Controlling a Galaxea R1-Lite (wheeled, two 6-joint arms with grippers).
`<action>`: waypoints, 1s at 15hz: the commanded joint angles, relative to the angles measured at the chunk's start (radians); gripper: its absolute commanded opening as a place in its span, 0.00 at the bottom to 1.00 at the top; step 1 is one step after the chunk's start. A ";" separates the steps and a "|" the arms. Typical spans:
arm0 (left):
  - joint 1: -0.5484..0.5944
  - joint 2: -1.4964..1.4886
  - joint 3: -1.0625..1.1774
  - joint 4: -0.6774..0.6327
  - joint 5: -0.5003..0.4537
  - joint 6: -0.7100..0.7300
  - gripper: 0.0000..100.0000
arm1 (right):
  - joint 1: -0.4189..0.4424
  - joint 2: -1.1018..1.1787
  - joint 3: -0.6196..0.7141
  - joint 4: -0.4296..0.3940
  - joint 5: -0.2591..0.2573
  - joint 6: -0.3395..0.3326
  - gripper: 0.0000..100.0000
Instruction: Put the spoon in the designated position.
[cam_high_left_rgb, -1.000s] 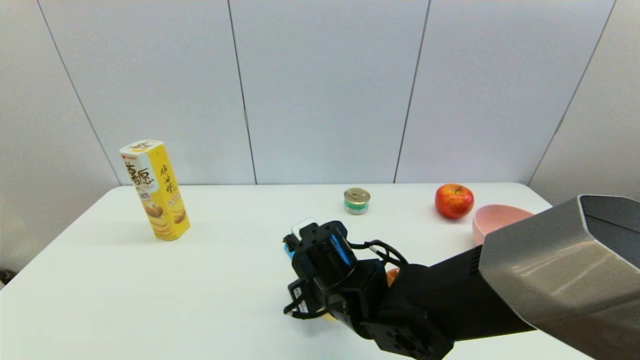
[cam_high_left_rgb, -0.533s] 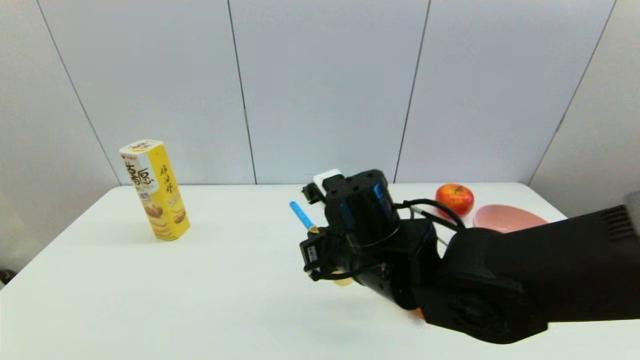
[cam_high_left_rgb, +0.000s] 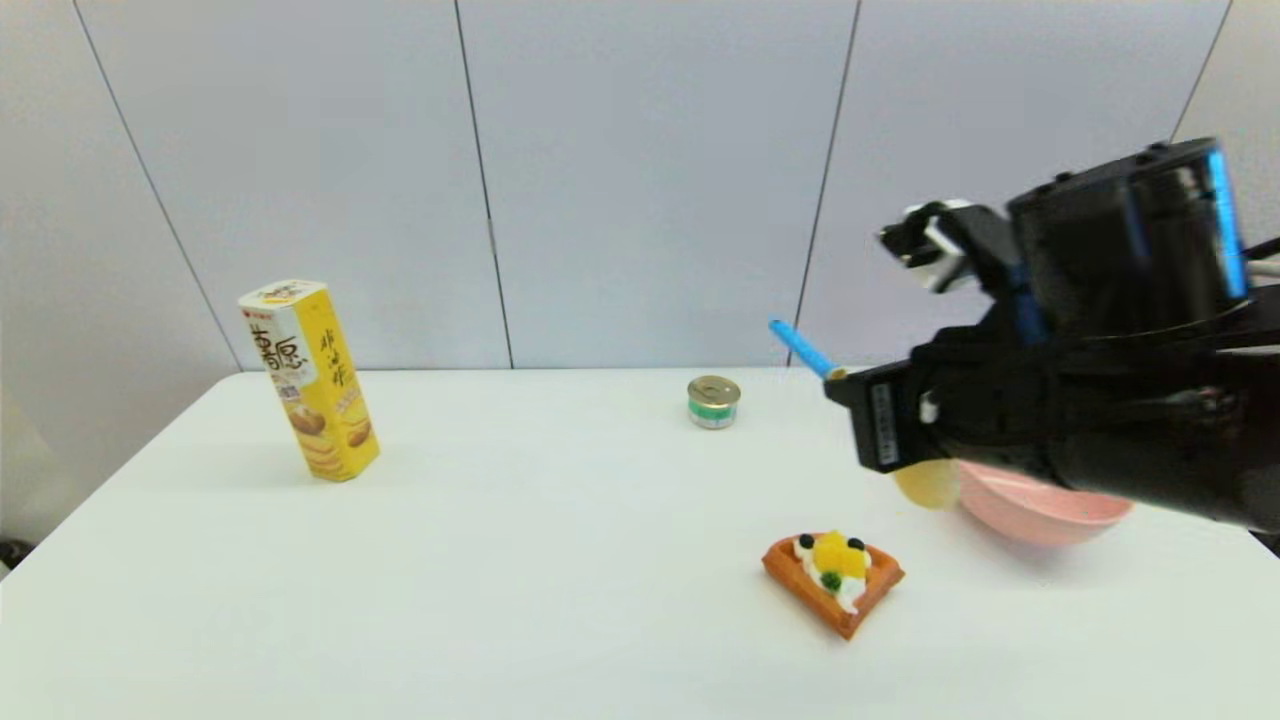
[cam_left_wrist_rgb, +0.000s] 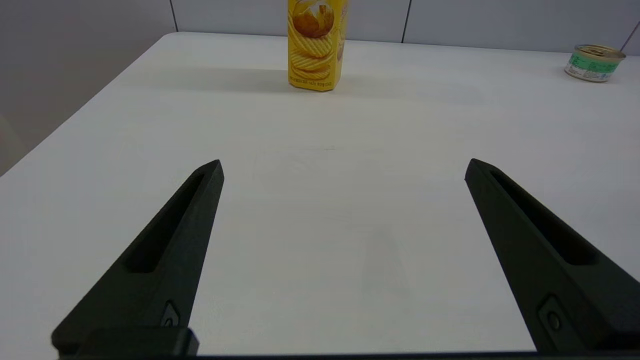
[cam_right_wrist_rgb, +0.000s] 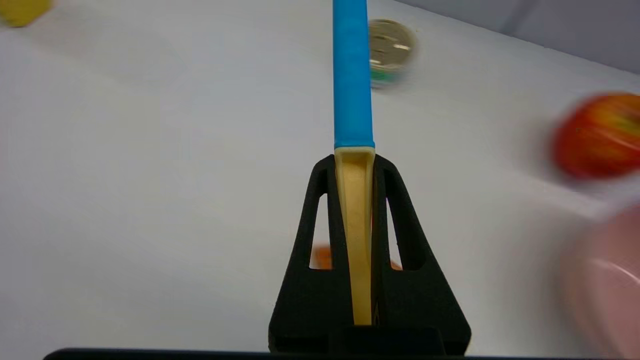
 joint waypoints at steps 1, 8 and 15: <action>0.000 0.001 0.002 0.001 0.000 0.000 1.00 | -0.260 -0.314 0.201 0.040 0.009 -0.045 0.00; 0.000 0.001 0.002 0.001 0.000 -0.002 1.00 | -0.523 -0.442 0.388 0.037 0.361 -0.332 0.00; 0.000 0.001 0.002 0.001 0.000 0.000 1.00 | -0.658 -0.436 0.479 0.020 0.646 -0.628 0.00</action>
